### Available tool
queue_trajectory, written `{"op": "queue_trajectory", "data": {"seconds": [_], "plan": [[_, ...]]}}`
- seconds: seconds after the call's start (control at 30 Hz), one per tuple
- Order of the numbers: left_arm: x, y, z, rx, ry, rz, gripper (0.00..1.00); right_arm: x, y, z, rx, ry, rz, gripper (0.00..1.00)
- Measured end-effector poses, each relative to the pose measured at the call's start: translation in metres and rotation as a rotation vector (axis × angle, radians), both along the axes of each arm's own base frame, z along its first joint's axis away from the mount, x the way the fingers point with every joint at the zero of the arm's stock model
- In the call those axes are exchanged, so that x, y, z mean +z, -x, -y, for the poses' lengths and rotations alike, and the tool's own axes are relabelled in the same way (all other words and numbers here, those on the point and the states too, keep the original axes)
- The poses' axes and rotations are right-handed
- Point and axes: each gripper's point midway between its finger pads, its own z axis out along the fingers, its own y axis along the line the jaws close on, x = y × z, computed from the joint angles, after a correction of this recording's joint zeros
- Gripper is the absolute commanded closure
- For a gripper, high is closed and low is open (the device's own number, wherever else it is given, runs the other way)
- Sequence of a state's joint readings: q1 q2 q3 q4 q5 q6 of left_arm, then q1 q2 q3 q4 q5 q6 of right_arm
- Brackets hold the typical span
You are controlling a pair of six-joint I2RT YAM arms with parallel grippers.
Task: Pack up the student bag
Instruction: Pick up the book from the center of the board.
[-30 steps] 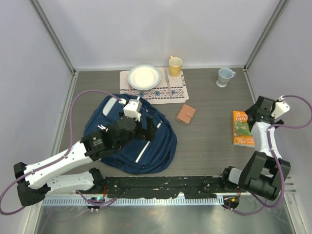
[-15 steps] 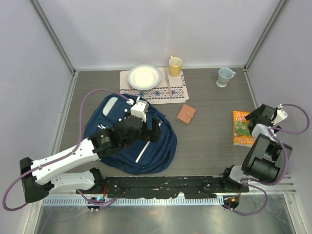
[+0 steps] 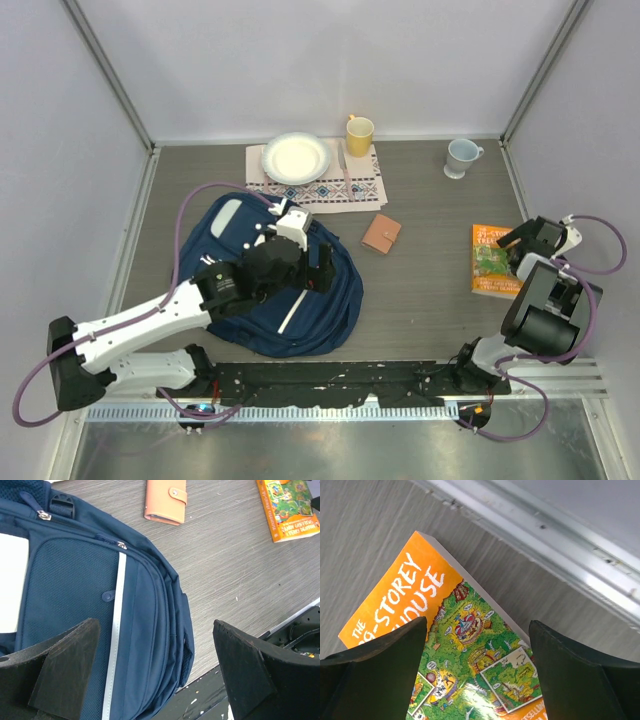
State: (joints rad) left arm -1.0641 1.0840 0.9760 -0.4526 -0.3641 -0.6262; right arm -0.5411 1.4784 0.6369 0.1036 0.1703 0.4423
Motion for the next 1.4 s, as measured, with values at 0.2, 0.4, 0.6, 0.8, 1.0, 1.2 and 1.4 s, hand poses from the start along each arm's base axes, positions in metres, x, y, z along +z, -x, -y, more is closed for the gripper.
{"op": "queue_trajectory", "data": {"seconds": [0.2, 0.4, 0.6, 0.8, 1.0, 1.2, 1.4], "plan": [[-0.003, -0.005, 0.018, -0.027, -0.005, -0.008, 0.0, -0.003, -0.018, -0.038, 0.147, -0.145, 0.067, 0.22], [-0.007, -0.019, 0.048, -0.065, -0.014, -0.006, 0.0, -0.007, -0.034, -0.097, 0.325, -0.185, 0.017, 0.27], [-0.018, -0.039, 0.085, -0.117, 0.009, -0.033, 0.01, -0.009, -0.048, -0.131, 0.437, -0.179, -0.007, 0.34], [-0.037, -0.072, 0.127, -0.159, 0.025, -0.083, 0.0, -0.01, -0.051, -0.133, 0.442, -0.197, -0.003, 0.62], [-0.059, -0.097, 0.166, -0.216, 0.029, -0.114, 0.0, -0.008, -0.057, -0.133, 0.449, -0.217, 0.012, 0.64], [-0.074, -0.122, 0.216, -0.284, 0.081, -0.134, 0.01, -0.008, -0.057, -0.133, 0.453, -0.22, 0.014, 0.83], [-0.111, -0.139, 0.247, -0.32, 0.089, -0.176, 0.0, -0.008, -0.057, -0.134, 0.455, -0.222, 0.016, 0.88]]}}
